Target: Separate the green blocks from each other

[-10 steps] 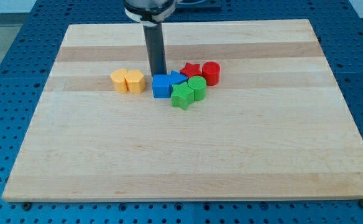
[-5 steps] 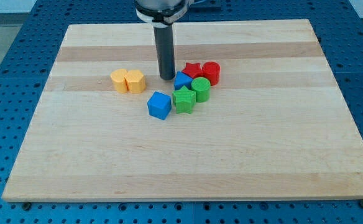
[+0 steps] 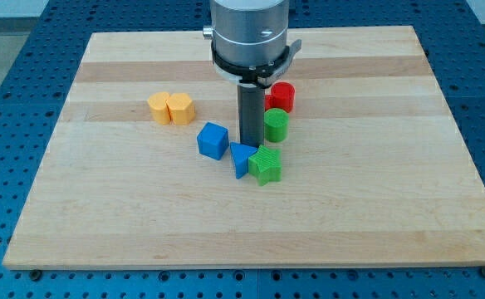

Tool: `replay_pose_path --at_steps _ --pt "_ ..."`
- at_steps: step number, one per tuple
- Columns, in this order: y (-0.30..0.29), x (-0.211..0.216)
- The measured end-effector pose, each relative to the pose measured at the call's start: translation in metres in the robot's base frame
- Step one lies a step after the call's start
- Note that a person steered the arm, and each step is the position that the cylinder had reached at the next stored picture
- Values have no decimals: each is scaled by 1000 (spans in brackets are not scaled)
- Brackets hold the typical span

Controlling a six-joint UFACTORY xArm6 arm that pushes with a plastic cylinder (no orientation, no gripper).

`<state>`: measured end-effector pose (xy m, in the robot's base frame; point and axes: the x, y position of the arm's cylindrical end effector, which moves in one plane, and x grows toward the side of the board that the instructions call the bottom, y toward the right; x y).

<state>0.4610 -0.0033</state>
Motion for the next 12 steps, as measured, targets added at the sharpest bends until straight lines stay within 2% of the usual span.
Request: replay_pose_path --at_steps 1,3,4,5,6,8,10,12 --pt "0 -1" --pt "-6 -40" --pt "11 -45" --pt "34 -68" --pt "39 -68" --pt "85 -62" --pt "88 -19" --pt "91 -4"
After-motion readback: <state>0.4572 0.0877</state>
